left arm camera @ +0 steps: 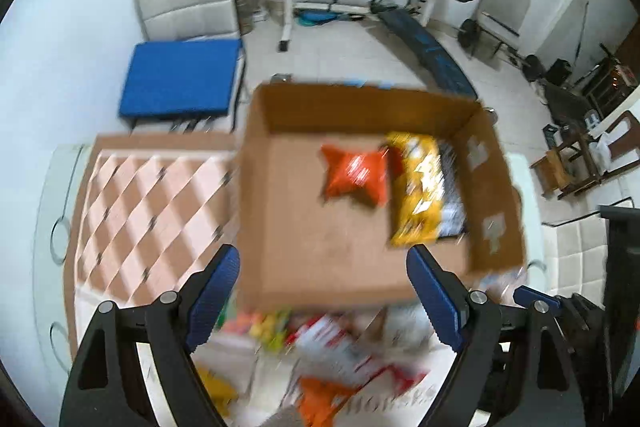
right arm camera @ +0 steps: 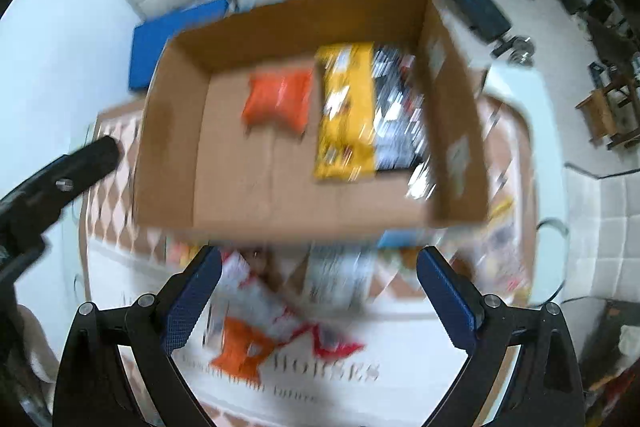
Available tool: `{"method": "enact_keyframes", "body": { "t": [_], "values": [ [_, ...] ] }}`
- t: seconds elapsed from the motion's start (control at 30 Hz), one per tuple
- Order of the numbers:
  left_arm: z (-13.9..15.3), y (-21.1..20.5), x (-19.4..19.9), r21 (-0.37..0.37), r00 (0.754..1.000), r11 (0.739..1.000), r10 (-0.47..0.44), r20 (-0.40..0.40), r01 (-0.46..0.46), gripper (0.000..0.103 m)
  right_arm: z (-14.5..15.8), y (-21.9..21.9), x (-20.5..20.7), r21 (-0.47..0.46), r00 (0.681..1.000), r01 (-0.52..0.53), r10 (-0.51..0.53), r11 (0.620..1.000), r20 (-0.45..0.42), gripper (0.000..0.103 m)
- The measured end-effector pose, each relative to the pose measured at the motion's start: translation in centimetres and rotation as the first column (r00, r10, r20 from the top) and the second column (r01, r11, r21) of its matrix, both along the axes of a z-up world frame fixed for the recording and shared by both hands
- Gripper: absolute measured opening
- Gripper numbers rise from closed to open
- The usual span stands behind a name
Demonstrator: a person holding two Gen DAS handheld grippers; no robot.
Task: Organize snacks
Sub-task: 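Grasp the white packet with left tool while right tool grasps red spicy strip pack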
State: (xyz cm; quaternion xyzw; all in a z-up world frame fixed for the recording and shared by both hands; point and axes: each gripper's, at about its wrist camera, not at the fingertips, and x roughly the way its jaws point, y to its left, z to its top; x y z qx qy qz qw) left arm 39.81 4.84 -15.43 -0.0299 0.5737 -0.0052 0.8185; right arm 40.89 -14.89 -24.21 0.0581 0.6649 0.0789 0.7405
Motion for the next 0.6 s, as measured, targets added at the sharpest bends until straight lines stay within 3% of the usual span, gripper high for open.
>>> {"method": "enact_keyframes", "body": {
  "t": [0.13,0.27,0.4,0.6],
  "values": [
    [-3.4,3.0,-4.8,0.102,0.997,0.994,0.05,-0.053,-0.045,0.085,-4.5,3.1,-3.9,0.023,0.99,-0.097,0.098,0.995,-0.101,0.1],
    [-9.4,6.2,-8.5,0.128,0.976,0.989,0.1,-0.195,-0.076,0.085,-9.0,6.5,-5.6,0.029,0.97,-0.18,0.183,0.983,-0.161,0.1],
    [-13.3,7.5,-11.7,0.157,0.958,0.983,0.129,-0.256,-0.09,0.085,-12.6,9.4,-6.0,-0.026,0.953,-0.249,0.24,0.968,-0.187,0.1],
    [-15.8,7.9,-13.2,0.161,0.949,0.983,0.133,-0.287,-0.089,0.085,-15.7,12.3,-7.2,-0.102,0.928,-0.326,0.299,0.94,-0.222,0.093]
  ]
}}
